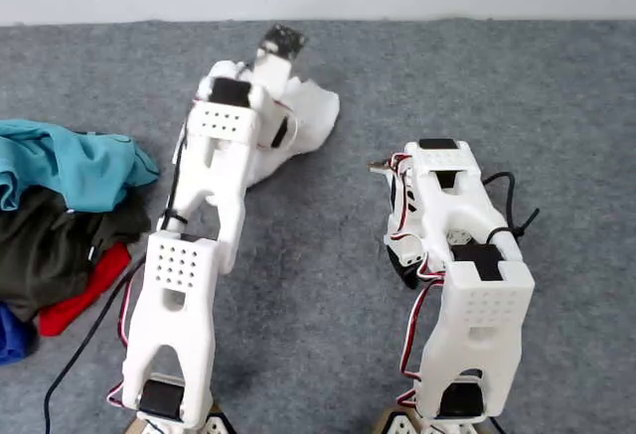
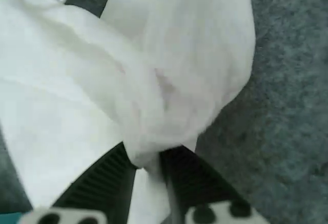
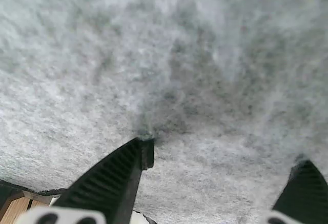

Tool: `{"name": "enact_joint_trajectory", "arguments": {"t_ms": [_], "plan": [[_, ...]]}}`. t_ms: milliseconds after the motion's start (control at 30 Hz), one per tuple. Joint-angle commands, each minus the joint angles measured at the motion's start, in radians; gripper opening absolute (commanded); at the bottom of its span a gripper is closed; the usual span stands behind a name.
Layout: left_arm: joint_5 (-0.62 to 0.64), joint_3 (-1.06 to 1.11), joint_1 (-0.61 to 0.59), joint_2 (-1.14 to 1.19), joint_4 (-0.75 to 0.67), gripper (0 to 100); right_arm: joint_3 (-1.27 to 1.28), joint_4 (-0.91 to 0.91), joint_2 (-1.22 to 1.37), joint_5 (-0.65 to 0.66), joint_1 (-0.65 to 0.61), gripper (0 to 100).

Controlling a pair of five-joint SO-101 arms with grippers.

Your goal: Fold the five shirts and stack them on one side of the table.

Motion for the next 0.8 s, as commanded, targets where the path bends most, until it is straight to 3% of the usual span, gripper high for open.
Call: {"name": "enact_joint_trajectory", "arguments": {"t_ms": [0, 133, 367, 533, 767], "plan": [[0.021, -0.283, -0.002, -0.149, 0.120, 1, 0.020, -0.044, 0.013, 0.000, 0.004, 39.8], [0.021, -0.314, 0.031, -0.367, 0.120, 1, 0.020, -0.044, 0.013, 0.000, 0.004, 39.8], [0.012, -0.051, 0.133, -0.833, 0.117, 1, 0.005, -0.035, 0.007, -0.021, 0.015, 39.8], [-0.021, 0.286, 0.133, -1.065, 0.110, 1, -0.152, 0.116, -0.099, -0.068, 0.053, 39.8], [-0.106, 0.868, 0.141, -1.102, -0.012, 1, -0.425, 0.232, -0.340, -0.071, 0.056, 39.8]]}}
